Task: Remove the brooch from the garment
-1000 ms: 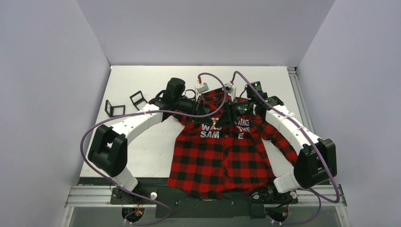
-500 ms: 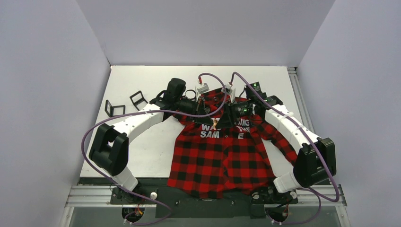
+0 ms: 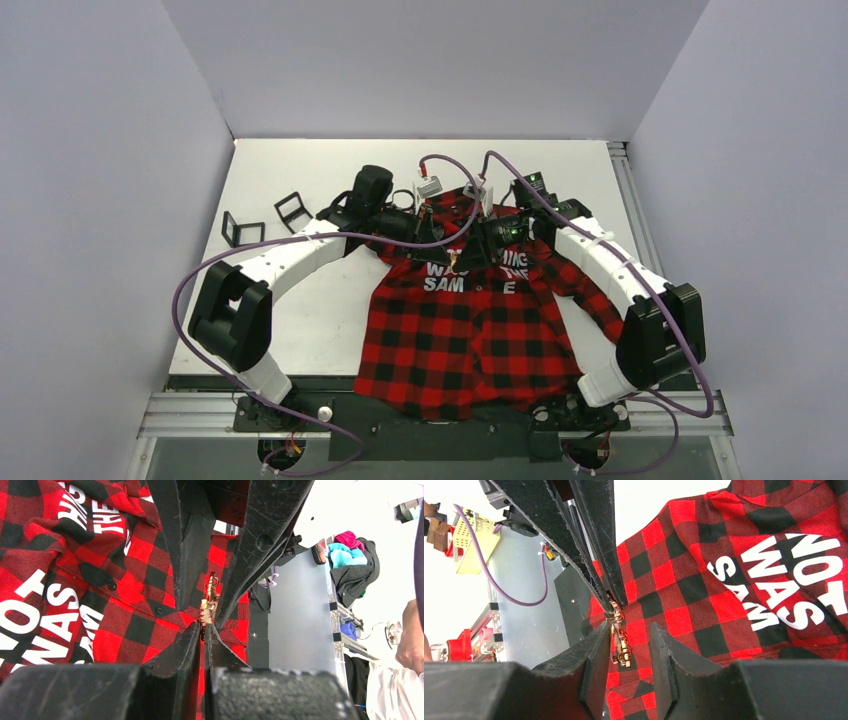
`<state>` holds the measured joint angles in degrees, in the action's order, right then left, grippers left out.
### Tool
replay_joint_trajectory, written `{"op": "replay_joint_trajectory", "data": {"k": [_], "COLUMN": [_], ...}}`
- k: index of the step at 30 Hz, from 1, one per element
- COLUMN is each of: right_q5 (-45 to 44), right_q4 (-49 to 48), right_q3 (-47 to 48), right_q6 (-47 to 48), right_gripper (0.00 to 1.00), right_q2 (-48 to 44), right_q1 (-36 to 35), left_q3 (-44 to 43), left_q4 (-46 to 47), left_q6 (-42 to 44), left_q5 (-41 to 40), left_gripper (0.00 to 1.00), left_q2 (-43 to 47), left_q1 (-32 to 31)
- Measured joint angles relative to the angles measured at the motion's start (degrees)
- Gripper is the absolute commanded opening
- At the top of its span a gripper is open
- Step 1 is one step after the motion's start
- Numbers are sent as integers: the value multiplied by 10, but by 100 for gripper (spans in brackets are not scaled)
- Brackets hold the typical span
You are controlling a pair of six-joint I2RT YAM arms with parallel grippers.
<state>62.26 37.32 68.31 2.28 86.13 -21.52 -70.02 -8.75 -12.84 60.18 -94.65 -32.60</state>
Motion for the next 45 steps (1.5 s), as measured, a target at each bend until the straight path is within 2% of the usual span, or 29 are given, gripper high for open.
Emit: {"op": "replay_joint_trajectory", "data": {"k": [17, 20, 23, 27, 32, 36, 40, 45], "right_q5": [-7, -7, -6, 3, 26, 25, -11, -68], "right_q4": [-61, -69, -68, -48, -1, 5, -61, -143], "right_q3": [-14, -17, -17, -17, -9, -6, -31, -73], "right_q6": [-65, -67, -56, -21, 17, 14, -43, -106], "right_gripper": [27, 31, 44, 54, 56, 56, 56, 56], "right_q2": [-10, -17, -23, -24, -24, -24, -40, -63], "right_q1": [20, 24, 25, 27, 27, 27, 34, 65], "left_q3": [0, 0, 0, 0, 0, 0, 0, -9], "left_q4": [23, 35, 40, 40, 40, 39, 18, -78], "left_q6": [-4, -14, -21, -30, -35, -41, -30, 30], "left_q5": [-15, -15, -14, -15, -23, -35, -61, -120], "left_gripper": [0, 0, 0, 0, 0, 0, 0, 0], "left_q2": [0, 0, 0, 0, 0, -1, -1, -1], "left_q1": [5, 6, 7, 8, 12, 25, 51, 118]}}
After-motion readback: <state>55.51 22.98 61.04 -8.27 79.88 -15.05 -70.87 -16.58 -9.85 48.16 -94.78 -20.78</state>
